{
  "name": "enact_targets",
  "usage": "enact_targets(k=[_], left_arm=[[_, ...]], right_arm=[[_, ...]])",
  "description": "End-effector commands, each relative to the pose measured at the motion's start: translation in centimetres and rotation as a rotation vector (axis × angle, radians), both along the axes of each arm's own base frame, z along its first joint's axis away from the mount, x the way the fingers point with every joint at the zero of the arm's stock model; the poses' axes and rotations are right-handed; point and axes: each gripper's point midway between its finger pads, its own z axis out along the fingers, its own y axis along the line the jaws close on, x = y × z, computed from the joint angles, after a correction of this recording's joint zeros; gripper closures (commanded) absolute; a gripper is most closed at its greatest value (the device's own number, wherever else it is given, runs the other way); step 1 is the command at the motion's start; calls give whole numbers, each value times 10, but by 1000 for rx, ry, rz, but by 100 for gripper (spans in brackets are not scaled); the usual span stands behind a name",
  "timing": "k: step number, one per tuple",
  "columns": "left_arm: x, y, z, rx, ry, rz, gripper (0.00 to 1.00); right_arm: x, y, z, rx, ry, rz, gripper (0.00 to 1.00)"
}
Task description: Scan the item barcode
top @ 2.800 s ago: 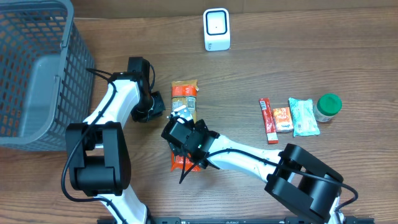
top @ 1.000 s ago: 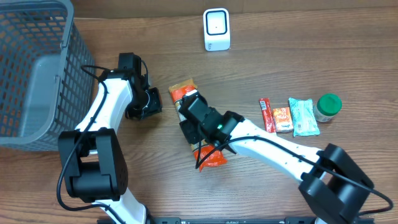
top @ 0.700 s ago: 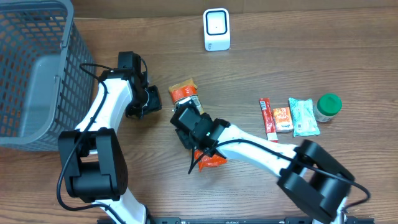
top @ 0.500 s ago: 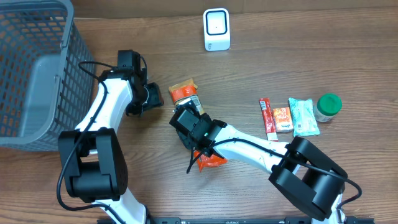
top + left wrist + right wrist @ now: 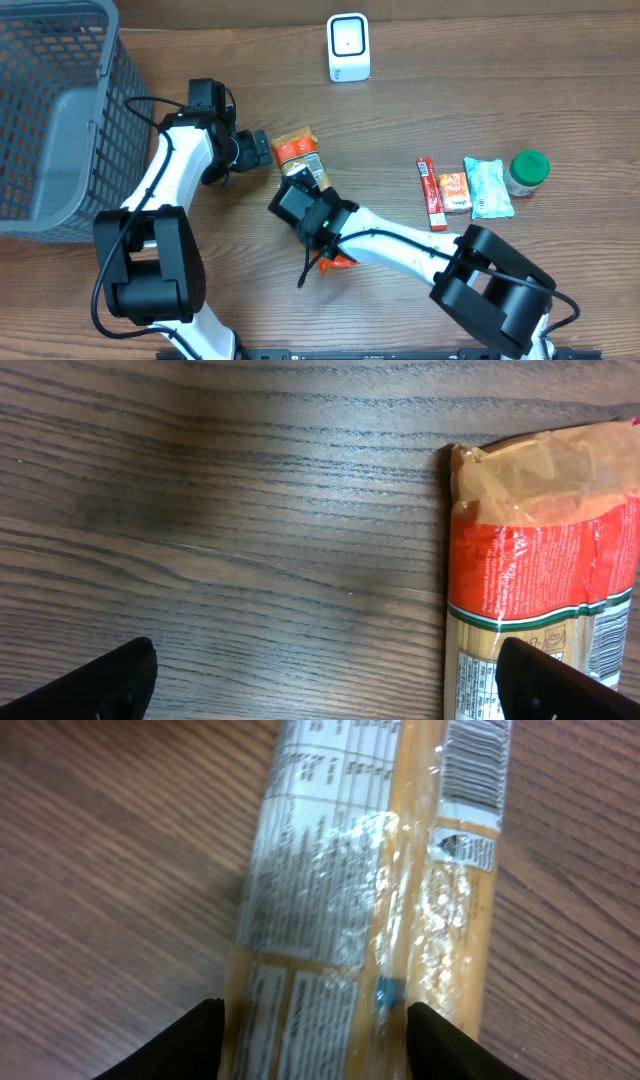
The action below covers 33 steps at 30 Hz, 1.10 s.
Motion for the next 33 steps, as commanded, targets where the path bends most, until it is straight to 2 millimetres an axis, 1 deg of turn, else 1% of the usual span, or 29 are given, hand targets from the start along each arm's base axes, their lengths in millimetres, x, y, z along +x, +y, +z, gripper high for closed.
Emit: enact_targets(k=[1, 2, 5, 9, 12, 14, 19, 25, 26, 28, 33], left_arm=[[-2, 1, 2, 7, -3, 0, 0], [-3, 1, 2, 7, -3, -1, 0], [0, 4, 3, 27, -16, -8, 0], [9, 40, 12, 206, -43, 51, 0], [17, 49, 16, 242, -77, 69, 0], [20, 49, 17, 244, -89, 71, 0], [20, 48, 17, 243, -89, 68, 0], [20, 48, 17, 242, -88, 69, 0], [20, 48, 17, 242, -88, 69, 0], [20, 48, 17, 242, -89, 69, 0], [20, 48, 17, 242, -88, 69, 0]], right_arm=[[0, 12, 25, 24, -77, 3, 39], [-1, 13, 25, 23, -82, 6, 38], [-3, 13, 24, 17, -79, 8, 37], [-3, 9, 23, 4, -71, 6, 37], [-4, 7, 21, -6, -65, 6, 37], [-4, 7, 21, -7, -65, 6, 37], [-3, 6, 21, -7, -66, 3, 37], [3, 1, 21, -7, -65, -13, 37], [3, 1, 21, -7, -65, -15, 36], [5, 0, 21, -7, -65, -18, 32], [5, 0, 21, -7, -64, -19, 31]])
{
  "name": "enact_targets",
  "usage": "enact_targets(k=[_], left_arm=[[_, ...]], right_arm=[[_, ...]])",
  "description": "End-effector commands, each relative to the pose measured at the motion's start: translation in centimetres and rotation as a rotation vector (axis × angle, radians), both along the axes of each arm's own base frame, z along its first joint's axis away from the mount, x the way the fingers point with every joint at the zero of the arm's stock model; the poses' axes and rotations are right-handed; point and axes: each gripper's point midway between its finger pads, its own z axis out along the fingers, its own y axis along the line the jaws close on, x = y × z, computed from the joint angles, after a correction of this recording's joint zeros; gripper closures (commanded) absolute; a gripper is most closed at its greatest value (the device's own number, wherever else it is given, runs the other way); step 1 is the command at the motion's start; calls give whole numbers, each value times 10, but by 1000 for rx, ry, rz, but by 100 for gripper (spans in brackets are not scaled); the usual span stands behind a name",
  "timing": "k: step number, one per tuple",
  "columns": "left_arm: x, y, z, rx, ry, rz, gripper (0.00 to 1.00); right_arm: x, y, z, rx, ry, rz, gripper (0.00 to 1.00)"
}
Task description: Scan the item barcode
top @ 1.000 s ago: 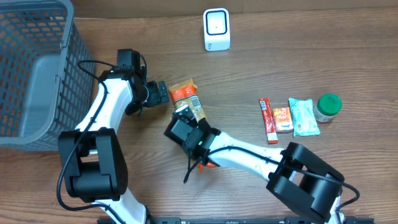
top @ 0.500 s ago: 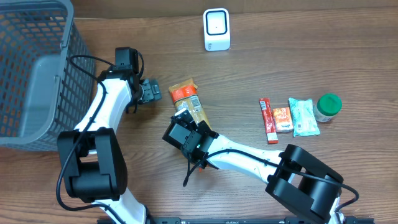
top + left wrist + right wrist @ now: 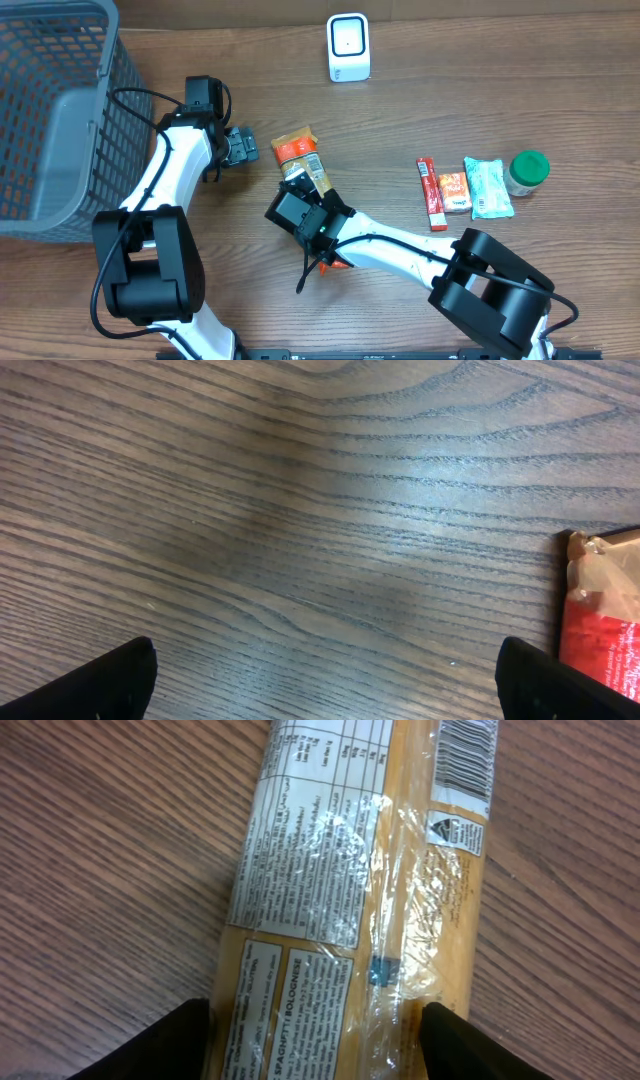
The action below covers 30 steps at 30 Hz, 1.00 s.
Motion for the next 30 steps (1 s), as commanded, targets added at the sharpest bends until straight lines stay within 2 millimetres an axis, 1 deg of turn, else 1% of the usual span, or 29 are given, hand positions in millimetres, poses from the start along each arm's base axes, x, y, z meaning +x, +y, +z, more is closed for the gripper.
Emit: enact_targets(k=[1, 30], left_arm=[[7, 5, 12, 23, -34, 0, 0], [7, 5, 12, 24, -34, 0, 0]], right_arm=[[7, 5, 21, 39, -40, -13, 31], [8, 7, 22, 47, -41, -11, 30]])
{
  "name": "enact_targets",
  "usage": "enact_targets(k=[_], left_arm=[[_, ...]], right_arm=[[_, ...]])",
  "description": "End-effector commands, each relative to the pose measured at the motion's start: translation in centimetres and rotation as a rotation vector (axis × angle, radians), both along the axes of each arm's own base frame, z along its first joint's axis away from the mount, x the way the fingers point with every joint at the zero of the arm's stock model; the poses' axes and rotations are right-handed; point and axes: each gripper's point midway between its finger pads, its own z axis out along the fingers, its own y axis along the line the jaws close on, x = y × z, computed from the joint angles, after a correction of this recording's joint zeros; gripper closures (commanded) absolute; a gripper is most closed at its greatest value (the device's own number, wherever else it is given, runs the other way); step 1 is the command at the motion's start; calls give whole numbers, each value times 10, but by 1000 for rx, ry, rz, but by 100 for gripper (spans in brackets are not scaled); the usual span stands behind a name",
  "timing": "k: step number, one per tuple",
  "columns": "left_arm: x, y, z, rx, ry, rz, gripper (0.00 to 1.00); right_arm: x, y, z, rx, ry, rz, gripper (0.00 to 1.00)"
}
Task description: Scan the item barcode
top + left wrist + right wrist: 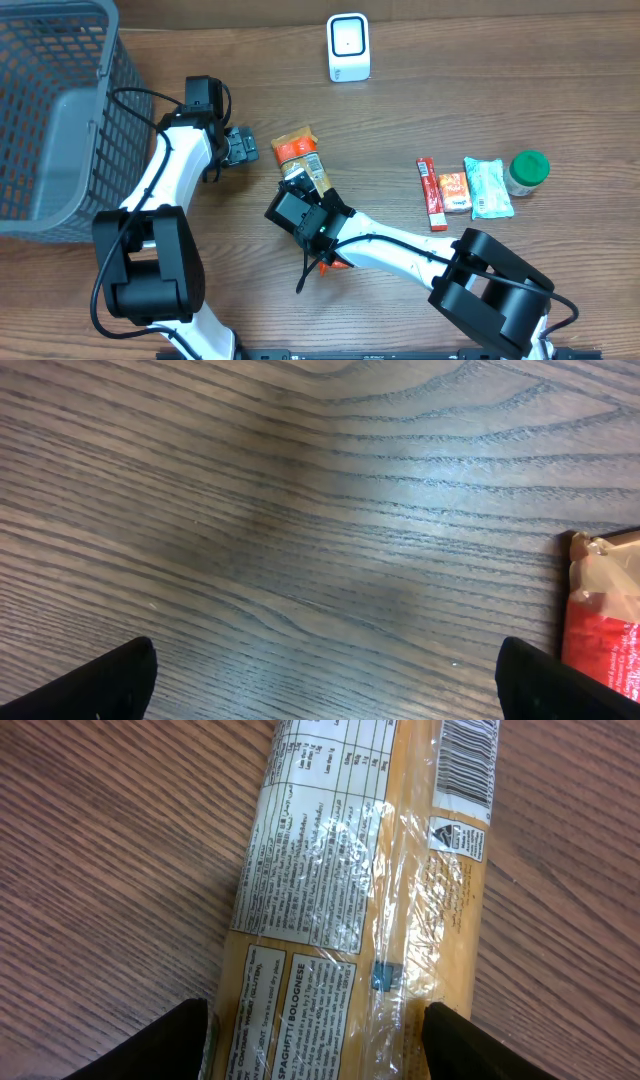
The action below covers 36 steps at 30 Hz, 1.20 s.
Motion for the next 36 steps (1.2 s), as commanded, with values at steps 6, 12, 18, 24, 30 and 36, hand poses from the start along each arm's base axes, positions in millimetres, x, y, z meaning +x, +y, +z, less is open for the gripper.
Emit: enact_targets(k=[6, 12, 18, 24, 30, 36], left_arm=[[7, 5, 12, 20, -34, -1, 0], [7, 5, 12, 20, -34, -1, 0], [7, 5, 12, 20, -34, -1, 0], [7, 5, 12, 20, -34, -1, 0], [7, 5, 12, 20, -34, -1, 0], [7, 5, 12, 20, -34, -1, 1]], right_arm=[[5, 7, 16, 40, -28, -5, 30], [3, 6, 0, 17, 1, 0, 30], [3, 6, 0, 19, 0, -1, 30], [1, 2, -3, 0, 11, -1, 32], [-3, -6, -6, -38, 33, -3, 40], [-14, -20, -10, -99, 79, 0, 38]])
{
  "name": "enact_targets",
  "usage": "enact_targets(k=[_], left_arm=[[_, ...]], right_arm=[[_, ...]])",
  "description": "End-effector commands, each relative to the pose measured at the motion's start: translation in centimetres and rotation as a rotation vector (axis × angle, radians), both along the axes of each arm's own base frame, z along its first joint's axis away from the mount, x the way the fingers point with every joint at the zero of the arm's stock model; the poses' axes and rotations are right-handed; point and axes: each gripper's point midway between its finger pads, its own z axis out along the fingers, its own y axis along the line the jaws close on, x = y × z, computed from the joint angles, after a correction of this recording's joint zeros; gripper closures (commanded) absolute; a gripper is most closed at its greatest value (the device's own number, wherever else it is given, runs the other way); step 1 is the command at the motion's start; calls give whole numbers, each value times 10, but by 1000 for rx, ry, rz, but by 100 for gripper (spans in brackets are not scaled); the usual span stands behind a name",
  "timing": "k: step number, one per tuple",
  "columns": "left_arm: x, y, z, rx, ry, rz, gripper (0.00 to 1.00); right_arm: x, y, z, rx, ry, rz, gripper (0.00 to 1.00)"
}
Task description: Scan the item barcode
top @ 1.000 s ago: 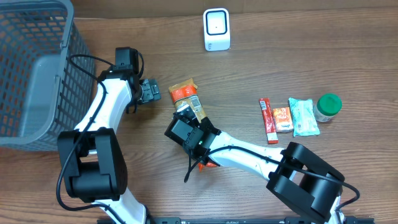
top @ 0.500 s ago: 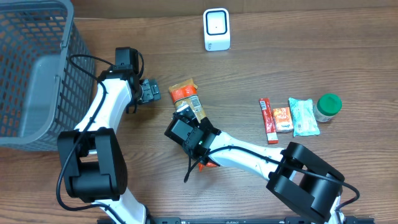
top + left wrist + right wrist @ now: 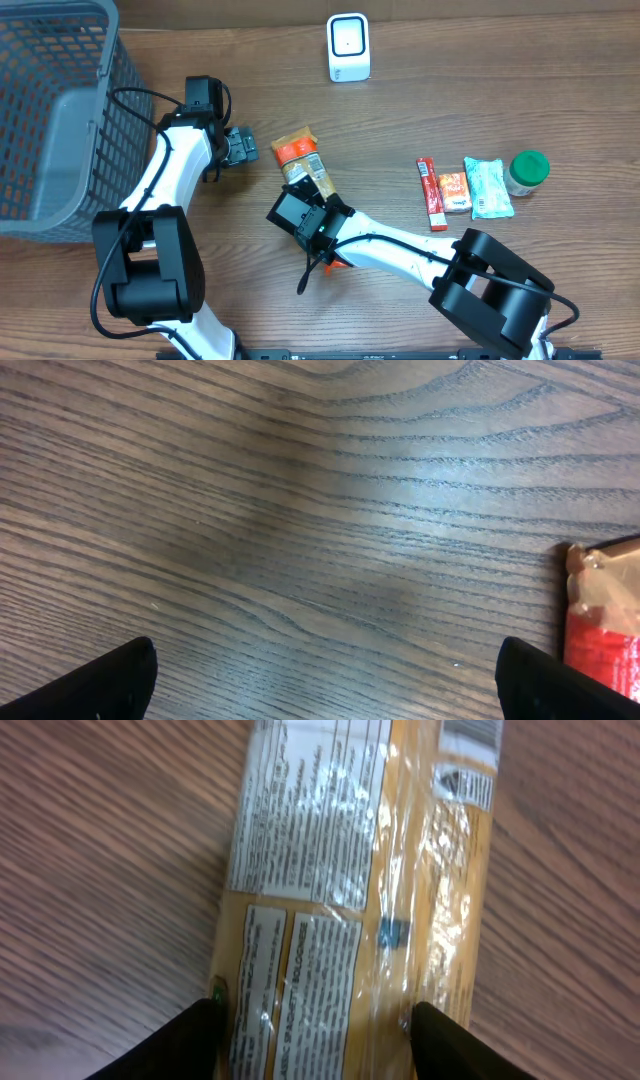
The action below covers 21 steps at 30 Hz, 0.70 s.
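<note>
The spaghetti packet [image 3: 300,152] lies on the wooden table, label side up; its orange lower end shows under my right arm. The right wrist view shows the packet [image 3: 320,870] lengthwise, with its barcode [image 3: 470,730] cut off at the top edge. My right gripper [image 3: 312,1040] straddles the packet, both fingers against its sides. In the overhead view the right gripper [image 3: 300,212] sits over the packet's middle. The white scanner [image 3: 348,47] stands at the back. My left gripper [image 3: 325,680] is open over bare wood, with the packet's corner [image 3: 600,630] to its right.
A grey wire basket [image 3: 50,110] fills the left side. To the right lie a red stick packet [image 3: 430,192], a small orange packet [image 3: 453,190], a teal packet [image 3: 487,187] and a green-lidded jar [image 3: 527,170].
My right gripper's fingers have drawn in from a wider stance to touch the packet's sides, and the packet sits higher in the blurred wrist view. The left arm has not moved.
At first my left gripper hung open by the packet's top end and the right fingers stood close round its middle. Then the left gripper was farther left over bare wood and the right fingers stood wider. Now the right fingers are closed in on the packet.
</note>
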Motion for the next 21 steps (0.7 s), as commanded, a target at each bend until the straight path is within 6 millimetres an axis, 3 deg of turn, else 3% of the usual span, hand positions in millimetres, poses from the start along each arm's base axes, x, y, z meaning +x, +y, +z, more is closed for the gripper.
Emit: enact_targets(k=[1, 6, 12, 15, 21], left_arm=[[7, 4, 12, 17, -34, -2, 0], [7, 4, 12, 17, -34, -2, 0], [7, 4, 12, 17, -34, -2, 0], [7, 4, 12, 17, -34, -2, 0], [7, 4, 12, 17, -34, -2, 0]], right_arm=[[-3, -5, -1, -24, 26, -4, 35], [-9, -27, 25, -95, 70, -25, 33], [-19, -61, 24, -154, 180, -114, 33], [-18, -61, 25, -108, 236, -106, 33], [3, -57, 53, -29, 236, -67, 28]])
